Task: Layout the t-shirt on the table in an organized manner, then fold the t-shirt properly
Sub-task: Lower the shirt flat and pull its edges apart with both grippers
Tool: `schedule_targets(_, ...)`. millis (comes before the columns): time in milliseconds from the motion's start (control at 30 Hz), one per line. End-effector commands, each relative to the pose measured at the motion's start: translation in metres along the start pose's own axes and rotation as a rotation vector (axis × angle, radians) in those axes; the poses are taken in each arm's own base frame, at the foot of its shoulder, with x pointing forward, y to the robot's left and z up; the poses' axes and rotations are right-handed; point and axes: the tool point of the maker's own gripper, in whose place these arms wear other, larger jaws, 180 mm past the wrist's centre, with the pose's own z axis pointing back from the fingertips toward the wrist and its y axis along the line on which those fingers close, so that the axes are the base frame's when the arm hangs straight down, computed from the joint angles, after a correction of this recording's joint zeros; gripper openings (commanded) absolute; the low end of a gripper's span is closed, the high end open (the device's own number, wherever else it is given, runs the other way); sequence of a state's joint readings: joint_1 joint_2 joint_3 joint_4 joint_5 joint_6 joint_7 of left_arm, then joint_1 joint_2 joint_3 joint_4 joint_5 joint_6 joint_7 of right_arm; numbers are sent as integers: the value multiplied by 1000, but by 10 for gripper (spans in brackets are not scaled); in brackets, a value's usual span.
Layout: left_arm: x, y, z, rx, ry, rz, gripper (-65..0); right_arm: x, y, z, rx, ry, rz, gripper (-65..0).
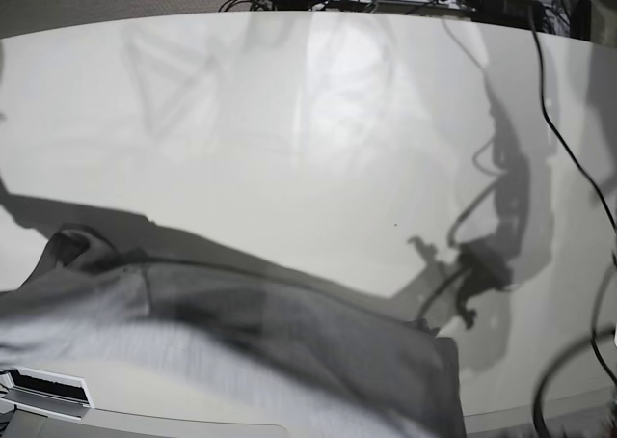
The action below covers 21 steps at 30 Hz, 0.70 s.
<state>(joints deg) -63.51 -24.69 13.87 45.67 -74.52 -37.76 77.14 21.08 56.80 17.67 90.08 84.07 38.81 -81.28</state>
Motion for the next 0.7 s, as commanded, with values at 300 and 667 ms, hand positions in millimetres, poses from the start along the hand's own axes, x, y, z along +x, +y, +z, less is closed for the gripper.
schedule_targets(300,-177,-7,-45,-85,305,213,-650,-73,51,-48,177,79,-138,-650)
schedule_targets(667,-299,-26,-33,-114,583,307,-650,-170,90,-53,236,315,-257,-650)
